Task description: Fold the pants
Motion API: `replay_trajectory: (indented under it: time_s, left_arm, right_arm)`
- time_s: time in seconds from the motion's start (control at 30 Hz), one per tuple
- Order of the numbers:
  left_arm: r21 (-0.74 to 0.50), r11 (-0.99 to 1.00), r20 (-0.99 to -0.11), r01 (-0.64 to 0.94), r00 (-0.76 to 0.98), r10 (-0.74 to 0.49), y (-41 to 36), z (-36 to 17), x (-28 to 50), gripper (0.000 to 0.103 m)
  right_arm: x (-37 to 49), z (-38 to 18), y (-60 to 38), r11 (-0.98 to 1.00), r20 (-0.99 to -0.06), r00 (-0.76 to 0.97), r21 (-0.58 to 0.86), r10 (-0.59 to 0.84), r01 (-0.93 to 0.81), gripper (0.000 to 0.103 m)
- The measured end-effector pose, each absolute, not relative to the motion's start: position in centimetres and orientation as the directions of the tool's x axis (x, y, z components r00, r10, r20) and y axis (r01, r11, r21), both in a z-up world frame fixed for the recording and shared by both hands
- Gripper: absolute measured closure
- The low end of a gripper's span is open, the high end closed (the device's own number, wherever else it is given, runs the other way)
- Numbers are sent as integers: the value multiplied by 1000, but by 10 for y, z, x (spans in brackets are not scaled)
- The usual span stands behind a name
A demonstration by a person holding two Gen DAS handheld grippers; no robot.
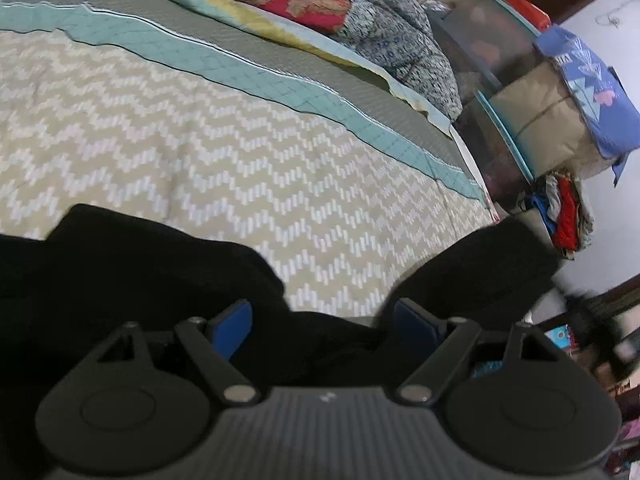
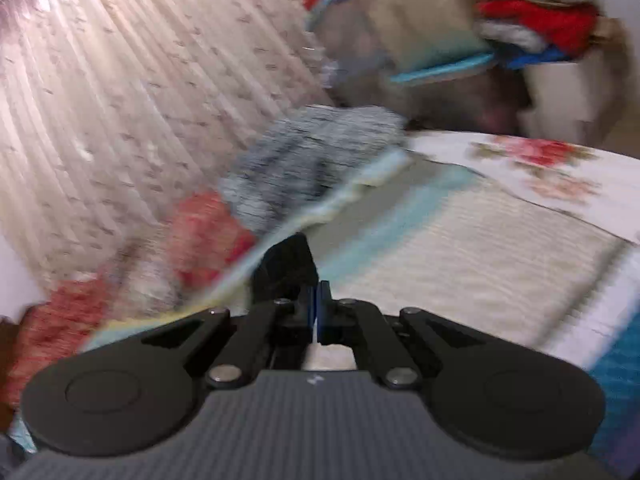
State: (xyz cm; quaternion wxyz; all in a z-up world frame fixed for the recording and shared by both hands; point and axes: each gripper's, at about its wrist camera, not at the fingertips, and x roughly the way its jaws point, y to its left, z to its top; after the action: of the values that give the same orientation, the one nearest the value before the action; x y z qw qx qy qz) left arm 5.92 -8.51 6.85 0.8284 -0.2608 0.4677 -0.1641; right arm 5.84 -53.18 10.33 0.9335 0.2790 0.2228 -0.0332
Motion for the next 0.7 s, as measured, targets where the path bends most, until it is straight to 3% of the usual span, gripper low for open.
replay_trajectory:
  time_s: [0.07,0.13,0.2,0.27,0.33,0.4,0.57,0.6,0.63,0.7]
  left_arm:
    - [-589,807,-692,45,486,-533,-95,66,60,23]
    - [-575,815,-698,70,477,-534,-100,65,57,22]
    - [-556,826,-706,88,476,-525,-102,65,53,21]
    - [-567,821,-705,70,474,-528,-98,62,54,21]
    - [-571,820,-705,47,484,-519,-95,63,57,21]
    - [-531,846,-719,53,500,-483,-99,69,62,21]
    - [-264,923,-780,281,501,-375,-148,75,82,25]
    - [-231,928,-794,294,495,-354,-155,72,86,27]
    - [-213,932,-805,294,488,-338,-158,67,90,31]
    - [-237,935,-817,263,468,-338,-157,61,96,36]
  right_arm:
    - [49,61,-550,808,-566,817,430,-106,403,93]
    - [34,31,-573,728,-653,741,430,-158,534,90]
    - [16,28,-584,665,-604,785,531,-137,525,89]
    - [17,39,-578,699,-576,803,512,-153,500,83]
    - [32,46,-565,753,-552,826,496,-111,432,51]
    - [49,49,-556,784,-536,843,504,-44,362,39]
    - [99,22,-536,799,-638,769,479,32,364,43]
    - [104,18,-533,796,-643,764,488,52,357,72]
    - [103,20,-527,801,-638,768,492,63,343,89]
    - [90,37,-524,812,-572,819,498,42,305,90]
